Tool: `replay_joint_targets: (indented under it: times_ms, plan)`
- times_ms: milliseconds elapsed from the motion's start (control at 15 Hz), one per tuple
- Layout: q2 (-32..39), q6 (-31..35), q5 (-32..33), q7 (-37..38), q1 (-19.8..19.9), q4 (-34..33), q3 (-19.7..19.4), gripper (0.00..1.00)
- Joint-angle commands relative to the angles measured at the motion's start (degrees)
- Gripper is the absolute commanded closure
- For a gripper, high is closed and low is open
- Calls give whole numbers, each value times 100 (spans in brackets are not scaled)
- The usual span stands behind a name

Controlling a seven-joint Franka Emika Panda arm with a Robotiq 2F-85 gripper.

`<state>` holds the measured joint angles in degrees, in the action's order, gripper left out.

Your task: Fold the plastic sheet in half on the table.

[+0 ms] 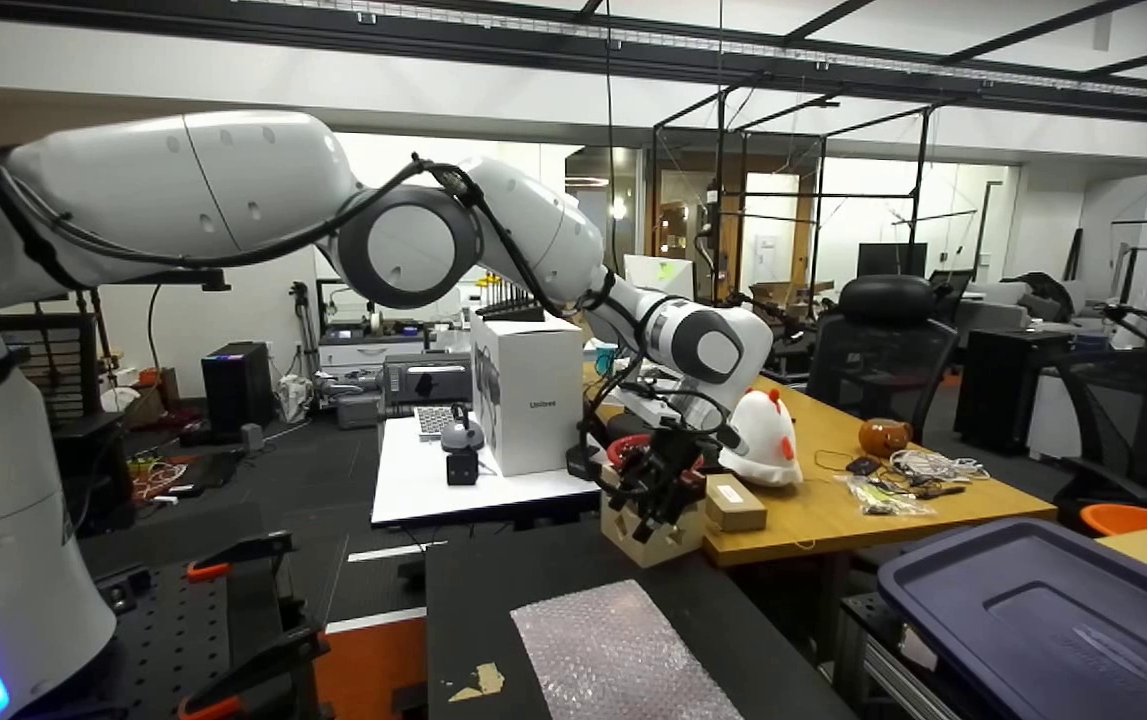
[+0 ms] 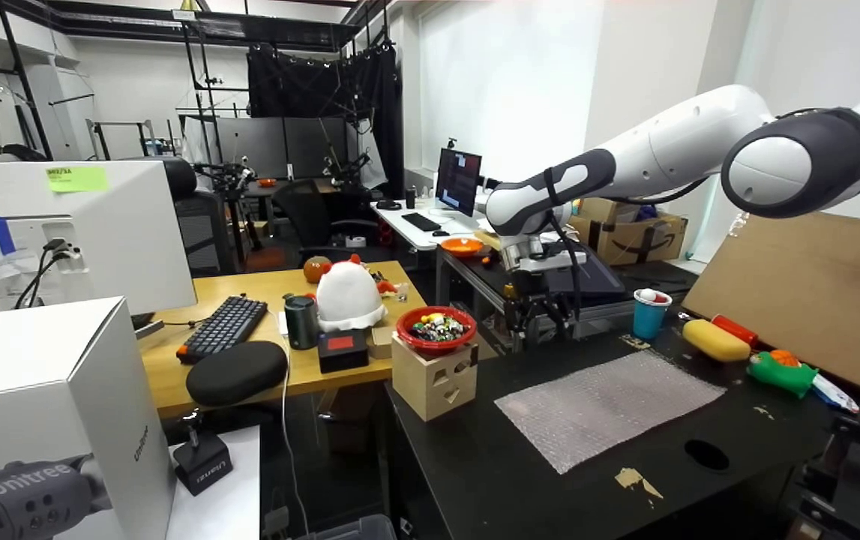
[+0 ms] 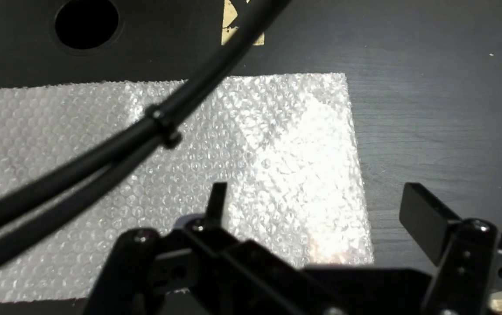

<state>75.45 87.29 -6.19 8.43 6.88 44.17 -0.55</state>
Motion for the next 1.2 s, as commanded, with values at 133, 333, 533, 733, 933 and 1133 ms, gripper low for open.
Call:
replay_joint_targets:
  times_ms: [133, 333, 533, 733, 933, 1133]
  plan:
    - [118, 356, -285, 466, 396, -124, -32, 0]
    - [274, 632, -495, 742, 838, -126, -94, 0]
    - [487, 891, -769, 994, 1335, -129, -69, 0]
    - [712, 1340, -1088, 1189, 1766, -48, -20, 0]
    - [889, 1654, -1320, 1174, 2089, 29, -1, 0]
    - [774, 2117, -1461, 1115, 2345, 323, -70, 0]
